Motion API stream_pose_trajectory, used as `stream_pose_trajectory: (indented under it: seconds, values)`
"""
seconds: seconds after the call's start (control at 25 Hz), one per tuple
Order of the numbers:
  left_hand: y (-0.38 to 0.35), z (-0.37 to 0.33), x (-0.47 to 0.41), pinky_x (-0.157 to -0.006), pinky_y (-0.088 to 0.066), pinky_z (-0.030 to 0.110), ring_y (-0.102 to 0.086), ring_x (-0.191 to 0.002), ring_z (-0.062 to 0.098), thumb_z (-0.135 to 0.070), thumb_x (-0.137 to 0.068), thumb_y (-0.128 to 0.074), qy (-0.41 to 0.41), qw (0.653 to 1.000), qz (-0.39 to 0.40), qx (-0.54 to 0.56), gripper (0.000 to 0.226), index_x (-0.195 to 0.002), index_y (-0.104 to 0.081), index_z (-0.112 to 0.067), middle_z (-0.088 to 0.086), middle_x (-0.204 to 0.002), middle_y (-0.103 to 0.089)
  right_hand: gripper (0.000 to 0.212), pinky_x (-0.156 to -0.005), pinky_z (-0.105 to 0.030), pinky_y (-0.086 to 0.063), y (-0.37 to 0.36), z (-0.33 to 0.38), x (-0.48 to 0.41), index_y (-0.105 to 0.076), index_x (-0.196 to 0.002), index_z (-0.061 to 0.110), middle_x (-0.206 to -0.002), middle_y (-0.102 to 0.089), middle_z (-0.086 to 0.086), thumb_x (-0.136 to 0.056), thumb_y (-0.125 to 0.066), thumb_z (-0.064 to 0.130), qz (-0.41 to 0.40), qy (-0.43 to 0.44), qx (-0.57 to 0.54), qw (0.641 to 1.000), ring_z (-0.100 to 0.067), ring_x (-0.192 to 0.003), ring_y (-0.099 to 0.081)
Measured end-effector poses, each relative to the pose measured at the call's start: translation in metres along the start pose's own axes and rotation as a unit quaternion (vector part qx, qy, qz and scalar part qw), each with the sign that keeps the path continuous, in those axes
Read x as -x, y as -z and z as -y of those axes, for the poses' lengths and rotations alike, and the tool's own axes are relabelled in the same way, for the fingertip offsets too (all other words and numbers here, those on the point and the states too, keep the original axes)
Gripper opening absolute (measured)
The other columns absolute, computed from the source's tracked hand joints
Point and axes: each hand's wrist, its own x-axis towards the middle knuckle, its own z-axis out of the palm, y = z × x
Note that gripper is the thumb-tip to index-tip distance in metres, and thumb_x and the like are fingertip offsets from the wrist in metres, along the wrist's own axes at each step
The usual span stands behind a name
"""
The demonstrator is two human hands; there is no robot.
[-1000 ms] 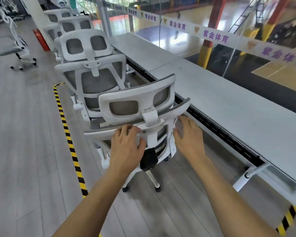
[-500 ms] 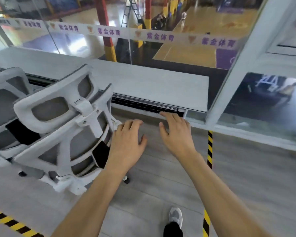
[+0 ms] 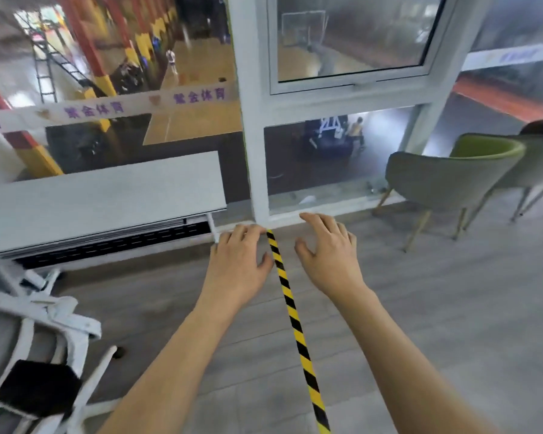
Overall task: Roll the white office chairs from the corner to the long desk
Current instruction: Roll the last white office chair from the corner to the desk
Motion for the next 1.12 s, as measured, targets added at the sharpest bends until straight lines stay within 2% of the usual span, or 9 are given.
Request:
stream_pose_trajectory:
  seconds: [0.36, 0.56, 0.72, 1.12]
  values:
    - [-0.158, -0.263, -0.085, -0.099, -0.036, 0.030, -0.043, -0.117, 0.017, -0.037, -0.096, -0.055, -0.123, 0.985, 0.069, 0.097, 0.033, -0.129, -0.053, -0.030, -0.008, -0.125, -0.050, 0.051, -0.113, -0.041, -0.027, 0.162, -0.259, -0.004, -0.045, -0.146, 0.030, -0.145, -0.049, 0.005, -0.097, -0.056, 0.039, -0.061, -0.134, 0.050, 0.988, -0.023, -0.134, -0.043]
    - [-0.230, -0.399, -0.132, -0.100, -0.041, 0.037, -0.044, -0.119, 0.017, -0.037, -0.096, -0.055, -0.202, 0.967, 0.111, 0.105, 0.034, -0.129, -0.056, -0.030, -0.009, -0.129, -0.050, 0.050, -0.109, -0.042, -0.035, 0.237, -0.391, 0.002, -0.047, -0.145, 0.030, -0.142, -0.050, 0.004, -0.097, -0.057, 0.039, -0.118, -0.230, 0.053, 0.965, -0.023, -0.130, -0.047]
    - [-0.292, -0.503, -0.179, -0.103, -0.038, 0.036, -0.045, -0.123, 0.019, -0.035, -0.095, -0.057, -0.270, 0.946, 0.134, 0.118, 0.035, -0.129, -0.058, -0.028, -0.009, -0.131, -0.054, 0.049, -0.112, -0.041, -0.034, 0.288, -0.489, -0.010, -0.046, -0.145, 0.031, -0.142, -0.051, 0.006, -0.098, -0.056, 0.041, -0.139, -0.280, 0.072, 0.947, -0.020, -0.130, -0.048]
    - [-0.424, -0.776, -0.353, -0.100, -0.040, 0.035, -0.046, -0.121, 0.017, -0.038, -0.096, -0.056, -0.381, 0.896, 0.169, 0.152, 0.034, -0.129, -0.055, -0.030, -0.007, -0.127, -0.054, 0.049, -0.111, -0.041, -0.035, 0.455, -0.735, -0.115, -0.047, -0.146, 0.031, -0.144, -0.053, 0.004, -0.099, -0.054, 0.042, -0.193, -0.376, 0.118, 0.899, -0.022, -0.126, -0.054]
